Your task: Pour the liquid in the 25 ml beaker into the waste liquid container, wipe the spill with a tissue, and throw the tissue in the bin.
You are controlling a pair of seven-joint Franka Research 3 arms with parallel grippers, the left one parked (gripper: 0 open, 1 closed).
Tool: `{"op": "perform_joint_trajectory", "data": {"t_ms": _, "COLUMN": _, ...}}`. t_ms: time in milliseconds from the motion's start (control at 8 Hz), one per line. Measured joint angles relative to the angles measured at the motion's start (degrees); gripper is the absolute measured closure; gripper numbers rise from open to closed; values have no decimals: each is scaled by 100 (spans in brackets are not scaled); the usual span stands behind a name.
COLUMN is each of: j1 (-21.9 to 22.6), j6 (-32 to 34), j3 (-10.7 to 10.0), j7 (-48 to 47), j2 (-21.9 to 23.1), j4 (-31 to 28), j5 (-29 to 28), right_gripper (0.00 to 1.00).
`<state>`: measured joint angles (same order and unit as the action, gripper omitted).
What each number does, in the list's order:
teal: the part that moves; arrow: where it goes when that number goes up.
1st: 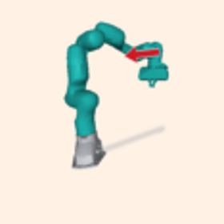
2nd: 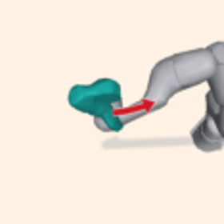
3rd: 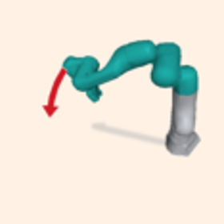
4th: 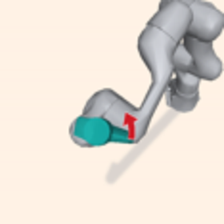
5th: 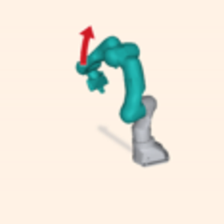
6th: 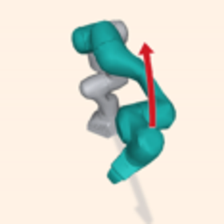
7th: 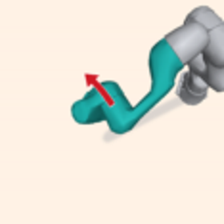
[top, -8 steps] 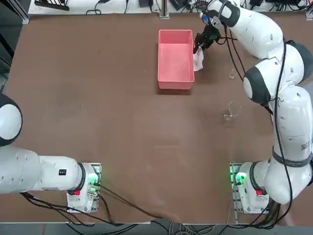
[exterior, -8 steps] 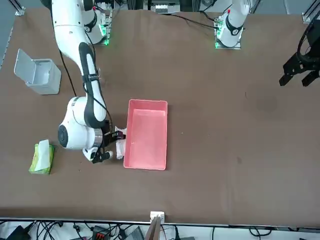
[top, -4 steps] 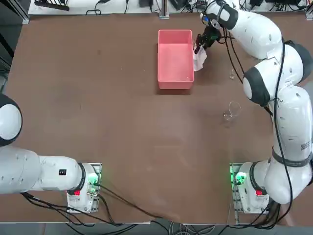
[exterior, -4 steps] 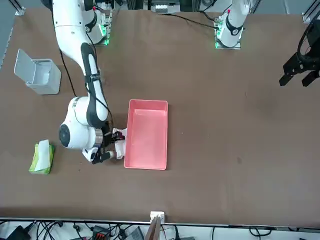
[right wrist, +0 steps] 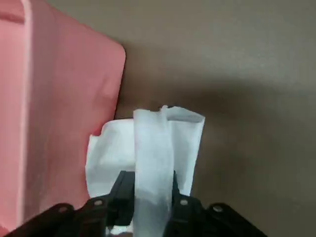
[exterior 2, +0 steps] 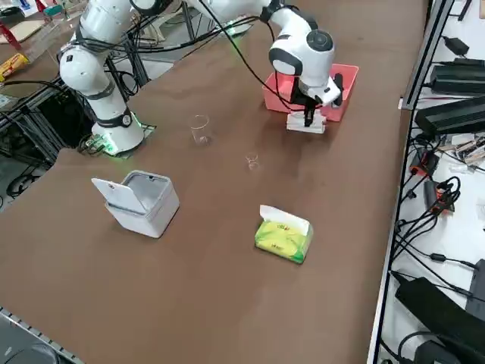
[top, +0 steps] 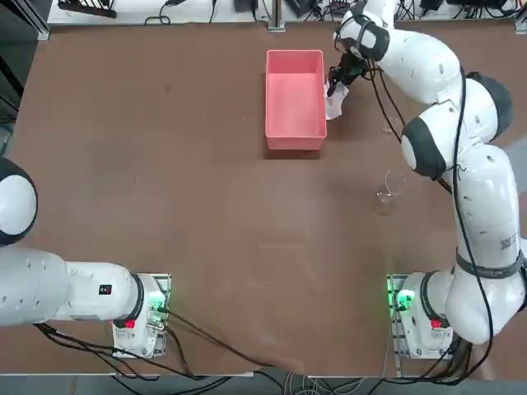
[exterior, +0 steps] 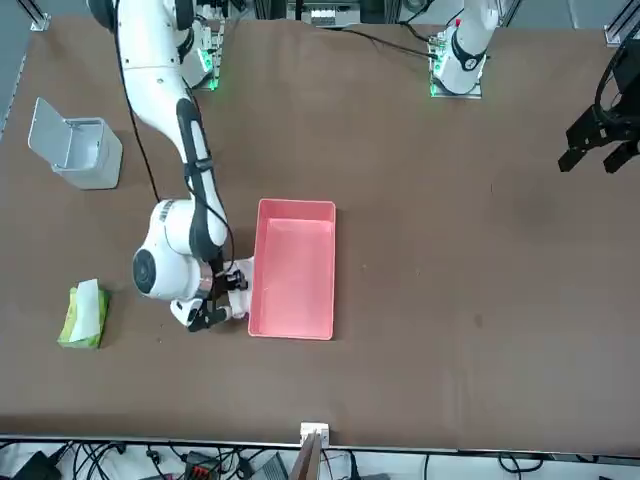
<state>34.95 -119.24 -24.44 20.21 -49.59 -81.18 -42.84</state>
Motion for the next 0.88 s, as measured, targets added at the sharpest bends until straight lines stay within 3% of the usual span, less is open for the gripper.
{"op": "perform_joint_trajectory", "data": {"t_ms": 875, "j1": 125, "j6": -218, "j3": 0, "j7": -7, "j2": -119, "j4": 0, "j5": -86, "right_gripper": 86}}
